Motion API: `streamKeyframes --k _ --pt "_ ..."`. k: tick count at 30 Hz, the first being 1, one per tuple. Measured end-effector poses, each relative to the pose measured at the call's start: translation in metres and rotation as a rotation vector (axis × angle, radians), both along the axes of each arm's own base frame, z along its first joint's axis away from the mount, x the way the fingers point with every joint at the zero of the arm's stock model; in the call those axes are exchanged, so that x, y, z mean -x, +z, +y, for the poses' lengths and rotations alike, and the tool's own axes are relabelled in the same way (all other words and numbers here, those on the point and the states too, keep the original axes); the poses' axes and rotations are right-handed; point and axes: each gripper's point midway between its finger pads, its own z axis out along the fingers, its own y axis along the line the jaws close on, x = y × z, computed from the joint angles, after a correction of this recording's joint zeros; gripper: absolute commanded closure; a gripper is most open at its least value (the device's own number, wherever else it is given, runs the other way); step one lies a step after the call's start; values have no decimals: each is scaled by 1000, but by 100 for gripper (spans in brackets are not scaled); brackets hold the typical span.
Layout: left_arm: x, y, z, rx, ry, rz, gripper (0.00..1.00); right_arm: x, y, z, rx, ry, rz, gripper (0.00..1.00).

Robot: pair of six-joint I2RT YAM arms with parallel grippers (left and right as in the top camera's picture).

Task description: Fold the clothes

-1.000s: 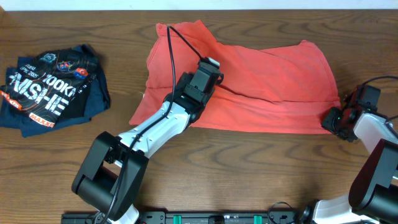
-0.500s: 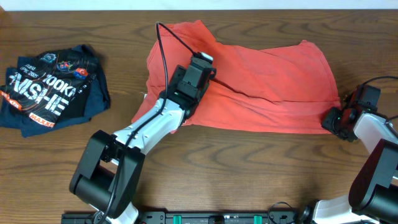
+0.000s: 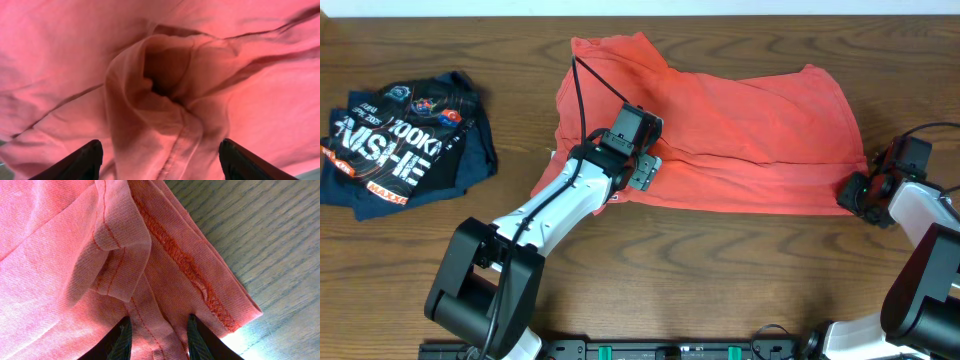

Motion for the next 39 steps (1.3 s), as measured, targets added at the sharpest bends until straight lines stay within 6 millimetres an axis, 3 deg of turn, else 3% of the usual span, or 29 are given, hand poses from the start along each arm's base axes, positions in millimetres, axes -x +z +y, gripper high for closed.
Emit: streamKeyframes --k 10,16,19,21,24,26,33,39 --pt "-4 -2 -12 68 7 3 23 0 0 0 0 0 0 65" --pt "-12 -23 -18 72 10 8 45 0 0 0 -1 0 -1 64" --pt "-13 -29 -19 74 11 15 46 0 0 0 -1 0 -1 64" --pt "-12 -33 -19 72 11 25 54 0 0 0 -1 0 -1 65" --pt "-10 -43 -18 63 11 47 73 0 0 0 -1 0 -1 64" --pt "-9 -48 -18 56 8 56 93 0 0 0 -1 0 -1 65" --pt "-22 -44 -5 -10 57 -14 94 0 0 0 -1 0 -1 64" --pt "-53 -17 -3 -22 90 -153 94 0 0 0 -1 0 -1 65"
